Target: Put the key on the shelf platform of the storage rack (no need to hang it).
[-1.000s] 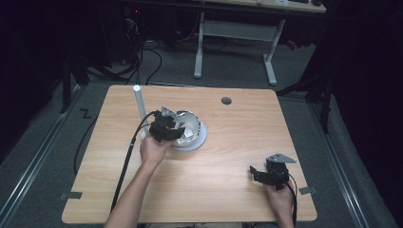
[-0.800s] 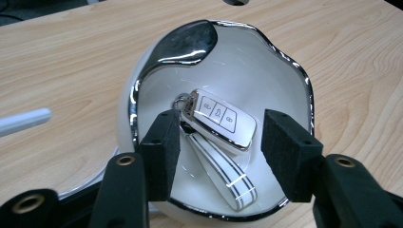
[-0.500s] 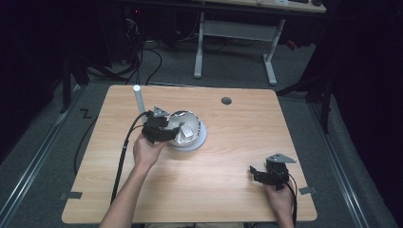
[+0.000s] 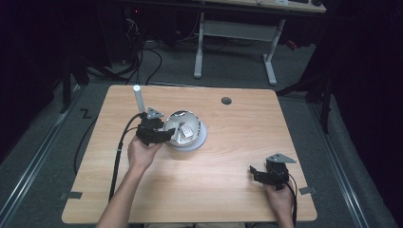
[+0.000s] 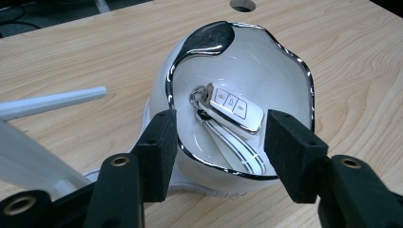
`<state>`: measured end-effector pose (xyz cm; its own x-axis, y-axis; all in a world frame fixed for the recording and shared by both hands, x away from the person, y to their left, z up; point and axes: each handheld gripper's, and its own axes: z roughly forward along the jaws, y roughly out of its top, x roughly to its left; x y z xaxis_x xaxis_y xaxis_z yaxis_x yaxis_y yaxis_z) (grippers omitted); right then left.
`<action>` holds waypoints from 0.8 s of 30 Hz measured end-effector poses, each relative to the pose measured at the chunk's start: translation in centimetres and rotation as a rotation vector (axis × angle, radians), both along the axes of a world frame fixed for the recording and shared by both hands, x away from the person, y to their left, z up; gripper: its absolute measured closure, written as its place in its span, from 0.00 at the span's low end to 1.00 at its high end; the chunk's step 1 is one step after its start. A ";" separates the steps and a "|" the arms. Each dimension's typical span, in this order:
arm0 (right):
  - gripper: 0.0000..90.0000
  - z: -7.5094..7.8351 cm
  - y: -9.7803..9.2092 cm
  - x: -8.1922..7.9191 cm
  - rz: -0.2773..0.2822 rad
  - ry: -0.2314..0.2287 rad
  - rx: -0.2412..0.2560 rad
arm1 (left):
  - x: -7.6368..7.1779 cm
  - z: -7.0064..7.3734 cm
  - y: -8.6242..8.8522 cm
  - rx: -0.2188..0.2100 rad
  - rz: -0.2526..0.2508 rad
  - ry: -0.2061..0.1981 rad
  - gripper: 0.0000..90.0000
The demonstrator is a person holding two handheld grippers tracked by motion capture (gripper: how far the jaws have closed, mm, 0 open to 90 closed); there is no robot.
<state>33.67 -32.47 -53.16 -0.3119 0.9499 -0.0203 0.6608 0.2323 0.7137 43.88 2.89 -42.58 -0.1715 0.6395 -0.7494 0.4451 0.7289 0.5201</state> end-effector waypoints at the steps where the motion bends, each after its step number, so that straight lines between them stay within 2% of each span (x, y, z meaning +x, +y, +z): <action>1: 0.25 0.0 0.0 0.0 0.000 0.000 0.000 | 0.0 0.0 0.0 0.000 0.000 0.000 0.50; 15: 0.25 0.0 0.0 0.0 0.000 0.001 0.000 | -0.8 0.2 1.7 -0.013 0.024 -0.011 0.50; 19: 0.25 0.0 0.0 0.0 0.000 0.000 0.000 | -1.1 0.6 2.4 -0.051 0.055 -0.009 0.48; 20: 0.25 0.0 0.0 0.0 0.000 0.000 0.000 | -1.1 0.5 2.6 -0.040 0.041 -0.019 0.48; 24: 0.25 0.0 0.0 0.0 0.000 0.000 -0.001 | -1.2 0.6 3.1 -0.049 0.061 -0.016 0.47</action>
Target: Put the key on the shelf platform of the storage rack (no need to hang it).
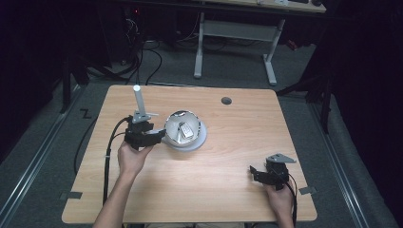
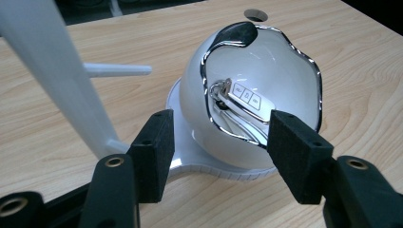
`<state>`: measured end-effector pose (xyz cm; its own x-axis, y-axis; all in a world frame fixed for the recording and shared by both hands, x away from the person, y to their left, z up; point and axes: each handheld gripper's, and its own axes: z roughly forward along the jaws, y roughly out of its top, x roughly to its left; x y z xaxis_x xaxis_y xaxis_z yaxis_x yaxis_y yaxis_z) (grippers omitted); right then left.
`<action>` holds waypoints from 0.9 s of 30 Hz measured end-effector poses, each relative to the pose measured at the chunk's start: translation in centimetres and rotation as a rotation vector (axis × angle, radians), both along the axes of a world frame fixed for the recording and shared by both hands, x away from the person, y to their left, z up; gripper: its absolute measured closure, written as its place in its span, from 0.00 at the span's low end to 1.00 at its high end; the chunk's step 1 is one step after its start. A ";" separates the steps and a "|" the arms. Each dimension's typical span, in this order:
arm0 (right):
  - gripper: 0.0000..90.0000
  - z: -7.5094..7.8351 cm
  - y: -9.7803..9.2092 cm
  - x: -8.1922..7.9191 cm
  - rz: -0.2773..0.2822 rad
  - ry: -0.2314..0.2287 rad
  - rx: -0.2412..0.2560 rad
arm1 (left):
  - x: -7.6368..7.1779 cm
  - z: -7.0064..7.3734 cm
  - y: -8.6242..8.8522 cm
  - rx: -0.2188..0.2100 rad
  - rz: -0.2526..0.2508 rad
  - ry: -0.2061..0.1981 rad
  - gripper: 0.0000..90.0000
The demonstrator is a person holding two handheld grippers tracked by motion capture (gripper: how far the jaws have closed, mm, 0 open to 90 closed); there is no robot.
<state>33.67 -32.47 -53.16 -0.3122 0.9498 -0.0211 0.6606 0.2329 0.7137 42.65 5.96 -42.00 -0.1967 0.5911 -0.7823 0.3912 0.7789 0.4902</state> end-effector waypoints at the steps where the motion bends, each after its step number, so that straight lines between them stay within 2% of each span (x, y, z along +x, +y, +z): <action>1: 0.25 0.0 0.0 0.0 -0.001 0.001 0.001 | -0.1 0.0 0.1 -0.003 -0.002 0.003 0.47; 6: 0.25 0.0 0.0 0.0 -0.001 -0.001 0.000 | -0.3 0.0 0.6 0.004 -0.006 -0.007 0.47; 8: 0.25 0.0 0.0 0.0 0.000 -0.001 -0.001 | -0.4 0.1 0.8 -0.010 0.007 0.002 0.47; 10: 0.25 0.0 0.0 0.0 0.000 -0.001 -0.001 | -0.5 0.0 1.1 0.002 0.002 -0.006 0.47; 17: 0.25 0.0 0.0 0.0 -0.001 -0.001 0.000 | -0.8 -0.2 2.2 -0.005 0.037 -0.011 0.47; 19: 0.25 0.0 0.0 0.0 0.000 -0.002 0.000 | -1.0 -0.1 2.4 -0.013 0.039 -0.016 0.47; 20: 0.25 0.0 0.0 0.0 -0.001 -0.001 0.001 | -1.1 0.0 2.5 -0.029 0.056 -0.007 0.47; 23: 0.25 0.0 0.0 0.0 0.000 -0.001 0.000 | -1.3 -0.3 3.0 -0.011 0.045 -0.018 0.47; 27: 0.25 0.0 0.0 0.0 -0.001 -0.001 0.001 | -1.4 -0.2 3.3 -0.027 0.059 -0.007 0.47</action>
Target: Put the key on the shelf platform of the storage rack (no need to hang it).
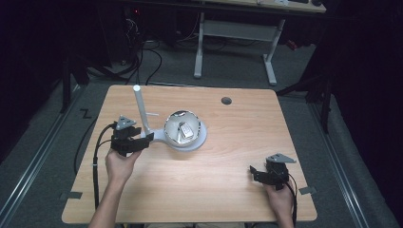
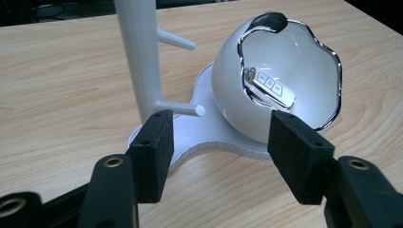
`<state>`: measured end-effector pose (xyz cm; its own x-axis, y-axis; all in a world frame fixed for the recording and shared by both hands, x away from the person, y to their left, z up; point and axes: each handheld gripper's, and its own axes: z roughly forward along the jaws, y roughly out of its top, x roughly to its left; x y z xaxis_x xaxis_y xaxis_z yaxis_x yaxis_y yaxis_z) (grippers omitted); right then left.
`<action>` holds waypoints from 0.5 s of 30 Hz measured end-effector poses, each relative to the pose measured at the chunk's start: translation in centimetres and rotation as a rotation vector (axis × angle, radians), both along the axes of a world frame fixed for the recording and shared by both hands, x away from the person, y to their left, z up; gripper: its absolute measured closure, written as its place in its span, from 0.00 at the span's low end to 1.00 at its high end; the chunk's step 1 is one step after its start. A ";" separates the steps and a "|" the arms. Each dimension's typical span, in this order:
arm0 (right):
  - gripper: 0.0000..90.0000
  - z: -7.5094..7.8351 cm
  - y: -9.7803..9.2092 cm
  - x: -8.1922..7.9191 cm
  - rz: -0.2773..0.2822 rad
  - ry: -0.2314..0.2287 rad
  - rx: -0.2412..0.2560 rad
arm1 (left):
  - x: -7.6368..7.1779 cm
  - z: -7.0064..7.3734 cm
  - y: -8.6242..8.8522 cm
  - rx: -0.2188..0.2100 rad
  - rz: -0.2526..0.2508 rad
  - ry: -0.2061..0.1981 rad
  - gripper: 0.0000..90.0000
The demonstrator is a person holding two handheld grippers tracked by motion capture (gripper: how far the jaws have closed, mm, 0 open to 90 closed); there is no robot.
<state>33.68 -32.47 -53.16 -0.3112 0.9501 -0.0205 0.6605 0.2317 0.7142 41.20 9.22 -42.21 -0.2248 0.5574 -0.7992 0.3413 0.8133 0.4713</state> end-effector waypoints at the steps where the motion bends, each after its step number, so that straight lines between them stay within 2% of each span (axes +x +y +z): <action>1: 0.25 0.0 0.0 0.0 0.000 0.000 0.000 | -0.1 0.0 0.2 0.007 -0.003 -0.005 0.47; 6: 0.25 0.0 0.0 0.0 0.000 0.000 0.000 | -0.5 0.1 0.6 -0.007 0.014 -0.004 0.47; 7: 0.25 0.0 0.0 0.0 0.000 0.000 0.000 | -0.6 0.0 0.7 0.004 0.006 -0.012 0.47; 15: 0.25 0.0 0.0 0.0 0.000 0.000 0.000 | -1.0 -0.1 1.5 -0.002 0.017 -0.015 0.47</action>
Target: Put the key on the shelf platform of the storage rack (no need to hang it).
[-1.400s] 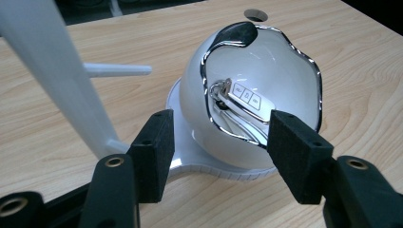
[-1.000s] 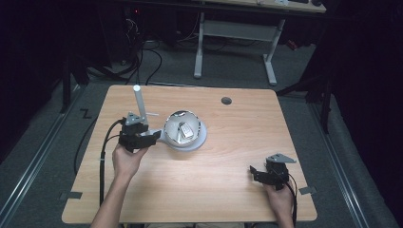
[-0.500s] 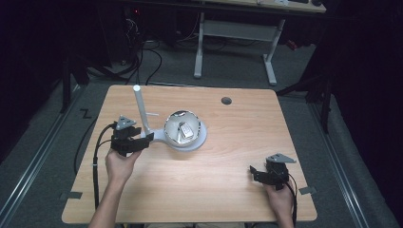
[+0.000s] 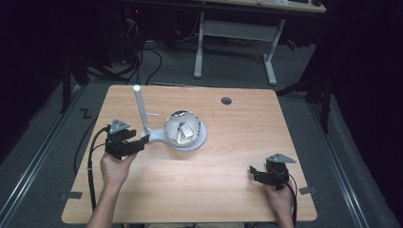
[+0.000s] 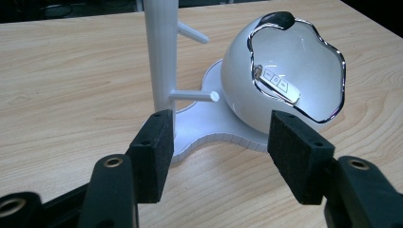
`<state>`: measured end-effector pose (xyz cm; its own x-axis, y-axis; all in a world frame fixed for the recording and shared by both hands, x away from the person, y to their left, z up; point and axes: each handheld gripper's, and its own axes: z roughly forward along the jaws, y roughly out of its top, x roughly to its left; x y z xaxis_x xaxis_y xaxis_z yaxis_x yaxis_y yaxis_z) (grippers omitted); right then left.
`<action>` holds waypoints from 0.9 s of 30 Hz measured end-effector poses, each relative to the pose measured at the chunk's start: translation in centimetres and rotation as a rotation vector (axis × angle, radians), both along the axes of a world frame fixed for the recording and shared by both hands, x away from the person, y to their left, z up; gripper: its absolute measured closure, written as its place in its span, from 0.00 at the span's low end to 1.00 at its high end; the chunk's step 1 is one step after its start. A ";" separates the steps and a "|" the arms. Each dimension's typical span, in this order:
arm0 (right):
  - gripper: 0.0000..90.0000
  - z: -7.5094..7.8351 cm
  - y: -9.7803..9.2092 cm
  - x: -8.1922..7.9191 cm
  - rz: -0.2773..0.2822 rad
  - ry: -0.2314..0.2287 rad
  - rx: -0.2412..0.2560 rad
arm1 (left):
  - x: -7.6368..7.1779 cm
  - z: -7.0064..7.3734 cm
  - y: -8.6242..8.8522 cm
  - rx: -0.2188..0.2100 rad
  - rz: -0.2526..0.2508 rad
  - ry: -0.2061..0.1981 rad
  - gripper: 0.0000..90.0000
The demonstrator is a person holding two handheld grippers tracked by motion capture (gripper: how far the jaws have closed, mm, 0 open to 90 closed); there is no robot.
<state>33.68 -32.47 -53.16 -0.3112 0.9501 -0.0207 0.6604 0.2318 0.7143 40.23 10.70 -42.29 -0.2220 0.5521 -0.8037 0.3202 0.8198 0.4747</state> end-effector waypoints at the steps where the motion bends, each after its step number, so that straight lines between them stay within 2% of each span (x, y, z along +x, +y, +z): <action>1: 0.25 0.0 0.0 0.0 0.001 -0.001 -0.001 | -0.1 0.0 0.1 -0.005 0.007 0.001 0.47; 3: 0.25 0.0 0.0 0.0 0.000 0.000 0.000 | -0.3 0.0 0.2 -0.014 0.014 0.008 0.47; 7: 0.25 0.0 0.0 0.0 0.000 0.000 0.000 | -0.5 -0.2 0.5 -0.006 0.012 0.003 0.47; 10: 0.25 0.0 0.0 0.0 0.000 0.000 0.001 | -0.7 -0.2 0.8 -0.021 0.024 0.010 0.47; 19: 0.25 0.0 0.0 0.0 0.001 -0.001 -0.001 | -1.2 -0.7 1.5 -0.019 0.034 0.010 0.46; 22: 0.25 0.0 0.0 0.0 0.001 -0.001 -0.001 | -1.3 -0.7 1.6 -0.033 0.047 0.021 0.46; 27: 0.25 0.0 0.0 0.0 0.000 0.000 0.000 | -1.6 -1.0 1.9 -0.020 0.039 0.013 0.46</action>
